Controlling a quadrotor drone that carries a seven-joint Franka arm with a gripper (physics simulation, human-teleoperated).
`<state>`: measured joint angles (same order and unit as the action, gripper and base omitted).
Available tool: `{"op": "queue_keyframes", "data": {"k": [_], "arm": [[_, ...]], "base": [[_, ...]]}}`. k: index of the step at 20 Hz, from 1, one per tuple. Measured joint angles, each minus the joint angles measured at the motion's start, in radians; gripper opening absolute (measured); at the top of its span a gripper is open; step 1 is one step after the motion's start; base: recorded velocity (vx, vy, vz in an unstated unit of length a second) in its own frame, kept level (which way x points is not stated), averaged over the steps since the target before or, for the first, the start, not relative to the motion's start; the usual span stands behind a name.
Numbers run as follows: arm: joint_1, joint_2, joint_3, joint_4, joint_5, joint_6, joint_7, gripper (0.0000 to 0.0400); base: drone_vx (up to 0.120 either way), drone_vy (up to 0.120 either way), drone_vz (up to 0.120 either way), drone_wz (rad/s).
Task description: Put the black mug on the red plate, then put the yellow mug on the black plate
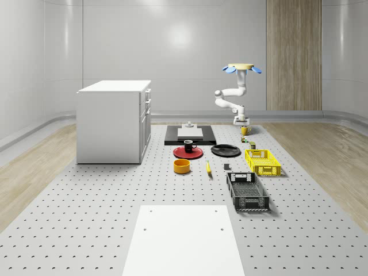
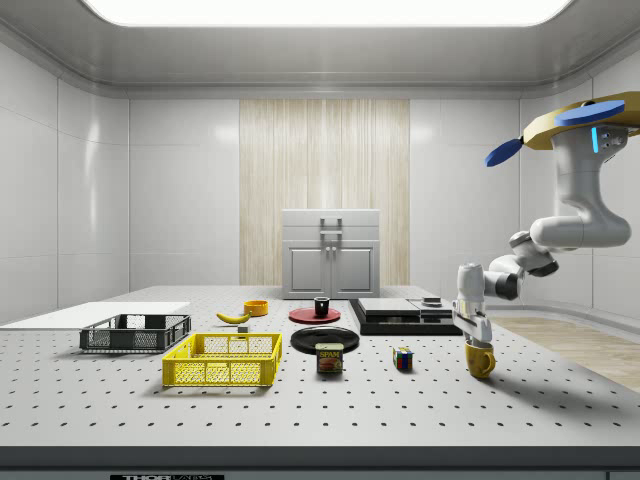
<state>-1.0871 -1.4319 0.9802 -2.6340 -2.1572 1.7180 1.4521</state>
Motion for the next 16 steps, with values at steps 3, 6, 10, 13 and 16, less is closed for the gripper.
{"op": "queue_keyframes", "data": {"k": [3, 6, 10, 13, 16], "arm": [[0.008, -0.005, 0.025, -0.018, 0.023, -0.015, 0.0, 0.0113], [0.018, -0.011, 0.057, -0.04, 0.052, -0.034, 0.001, 0.0111], [0.027, -0.018, 0.093, -0.062, 0.086, -0.052, 0.003, 0.011], [0.03, -0.021, 0.109, -0.07, 0.101, -0.059, 0.004, 0.011], [0.031, -0.024, 0.118, -0.075, 0.11, -0.062, 0.005, 0.011]], "base": [[0.0, 0.0, 0.12, 0.0], [0.0, 0.0, 0.12, 0.0], [0.11, -0.08, 0.12, 0.0], [0.12, -0.12, 0.013, 0.0], [0.12, -0.12, 0.0, 0.0]]}}
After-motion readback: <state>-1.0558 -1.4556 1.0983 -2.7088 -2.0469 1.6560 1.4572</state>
